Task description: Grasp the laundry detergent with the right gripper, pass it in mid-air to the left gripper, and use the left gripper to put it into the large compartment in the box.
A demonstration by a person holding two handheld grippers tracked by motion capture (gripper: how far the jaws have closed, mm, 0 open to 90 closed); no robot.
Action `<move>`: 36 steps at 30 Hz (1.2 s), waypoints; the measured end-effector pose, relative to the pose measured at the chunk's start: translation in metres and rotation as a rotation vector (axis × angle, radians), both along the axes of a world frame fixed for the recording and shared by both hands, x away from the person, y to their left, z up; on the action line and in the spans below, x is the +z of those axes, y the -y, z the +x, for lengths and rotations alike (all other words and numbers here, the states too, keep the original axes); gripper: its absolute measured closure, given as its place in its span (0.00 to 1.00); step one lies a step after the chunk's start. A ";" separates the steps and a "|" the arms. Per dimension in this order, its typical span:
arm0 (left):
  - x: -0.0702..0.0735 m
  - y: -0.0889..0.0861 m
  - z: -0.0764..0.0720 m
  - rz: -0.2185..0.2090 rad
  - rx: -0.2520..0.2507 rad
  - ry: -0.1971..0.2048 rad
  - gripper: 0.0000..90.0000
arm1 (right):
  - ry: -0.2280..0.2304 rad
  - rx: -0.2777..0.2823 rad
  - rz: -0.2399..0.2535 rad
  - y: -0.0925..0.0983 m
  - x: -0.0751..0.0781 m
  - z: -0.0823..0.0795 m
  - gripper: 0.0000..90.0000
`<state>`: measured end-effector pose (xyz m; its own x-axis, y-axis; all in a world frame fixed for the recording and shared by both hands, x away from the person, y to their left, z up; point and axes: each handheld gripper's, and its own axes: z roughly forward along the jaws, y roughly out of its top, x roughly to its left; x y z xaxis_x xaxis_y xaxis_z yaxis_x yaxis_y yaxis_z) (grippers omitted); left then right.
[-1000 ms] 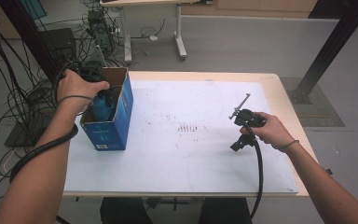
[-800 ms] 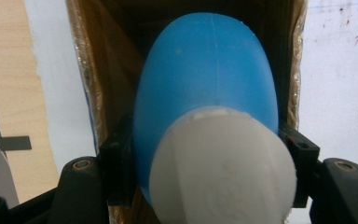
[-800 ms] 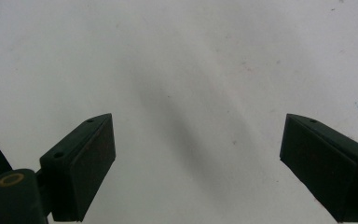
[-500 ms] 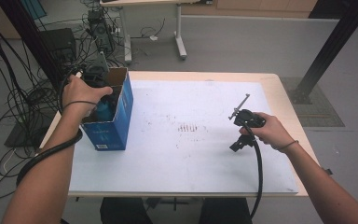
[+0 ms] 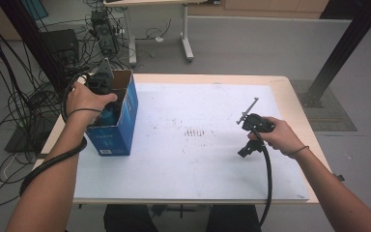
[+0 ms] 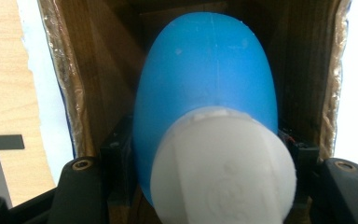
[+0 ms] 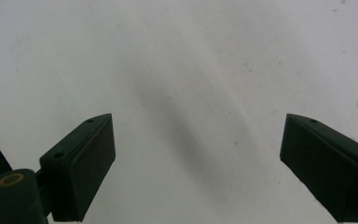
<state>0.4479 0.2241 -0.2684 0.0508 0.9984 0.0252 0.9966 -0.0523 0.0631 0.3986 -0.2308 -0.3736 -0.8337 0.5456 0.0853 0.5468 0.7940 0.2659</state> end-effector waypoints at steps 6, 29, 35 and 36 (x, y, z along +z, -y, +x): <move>-0.001 0.000 -0.001 -0.001 0.002 0.001 0.41 | 0.000 -0.003 0.002 0.000 0.000 -0.001 0.12; -0.001 -0.001 -0.001 -0.002 0.004 -0.003 0.41 | 0.000 -0.006 0.000 0.000 0.001 -0.001 0.12; -0.002 -0.001 -0.001 -0.004 0.010 -0.001 0.41 | 0.002 -0.003 -0.003 0.000 0.001 0.000 0.12; -0.002 -0.001 -0.001 -0.004 0.007 -0.004 0.41 | 0.002 0.002 0.000 0.000 0.000 0.000 0.12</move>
<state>0.4467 0.2252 -0.2700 0.0444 0.9988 0.0209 0.9972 -0.0455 0.0592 0.3986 -0.2305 -0.3733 -0.8348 0.5441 0.0839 0.5449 0.7950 0.2666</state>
